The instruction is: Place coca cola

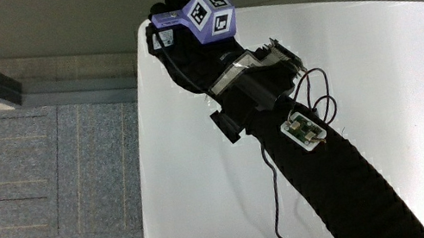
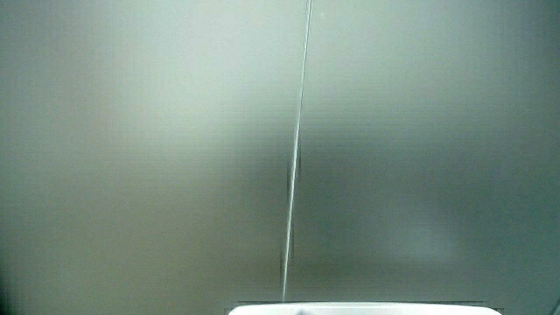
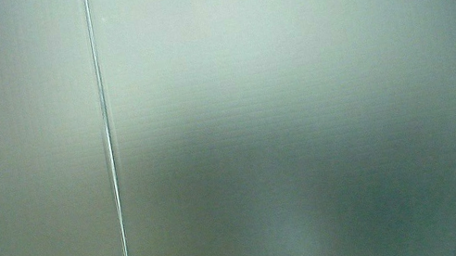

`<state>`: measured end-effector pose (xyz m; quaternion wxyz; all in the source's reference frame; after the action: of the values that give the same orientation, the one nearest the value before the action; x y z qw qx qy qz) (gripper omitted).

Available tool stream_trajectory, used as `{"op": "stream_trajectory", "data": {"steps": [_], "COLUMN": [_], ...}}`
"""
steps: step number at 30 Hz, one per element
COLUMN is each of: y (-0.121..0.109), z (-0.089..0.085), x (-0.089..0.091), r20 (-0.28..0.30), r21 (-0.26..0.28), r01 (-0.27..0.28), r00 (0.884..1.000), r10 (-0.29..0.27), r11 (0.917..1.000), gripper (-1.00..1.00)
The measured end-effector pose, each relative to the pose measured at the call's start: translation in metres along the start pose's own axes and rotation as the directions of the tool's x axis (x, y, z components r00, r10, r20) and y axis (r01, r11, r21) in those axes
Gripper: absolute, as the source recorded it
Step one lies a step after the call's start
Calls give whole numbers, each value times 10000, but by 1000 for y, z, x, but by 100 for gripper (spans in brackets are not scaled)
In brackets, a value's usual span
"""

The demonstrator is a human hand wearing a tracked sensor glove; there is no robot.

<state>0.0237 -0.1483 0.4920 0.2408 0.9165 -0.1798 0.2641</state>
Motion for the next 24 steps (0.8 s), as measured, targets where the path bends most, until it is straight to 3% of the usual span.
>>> {"op": "stream_trajectory", "data": {"steps": [9, 11, 14, 17, 24], "y": [-6, -4, -6, -7, -8], "z": [2, -1, -2, -3, -5], "x": [3, 5, 4, 6, 8], "r20": [462, 736, 1140, 1067, 1079], "r21": [-6, -232, 13, -24, -196], "r01": [12, 127, 257, 252, 129], "r00": [9989, 9972, 9931, 9940, 9941], "r10": [-11, -109, -257, -248, -107], "r11": [10000, 9996, 9997, 9997, 9997], "gripper": [-64, -73, -86, -100, -100]}}
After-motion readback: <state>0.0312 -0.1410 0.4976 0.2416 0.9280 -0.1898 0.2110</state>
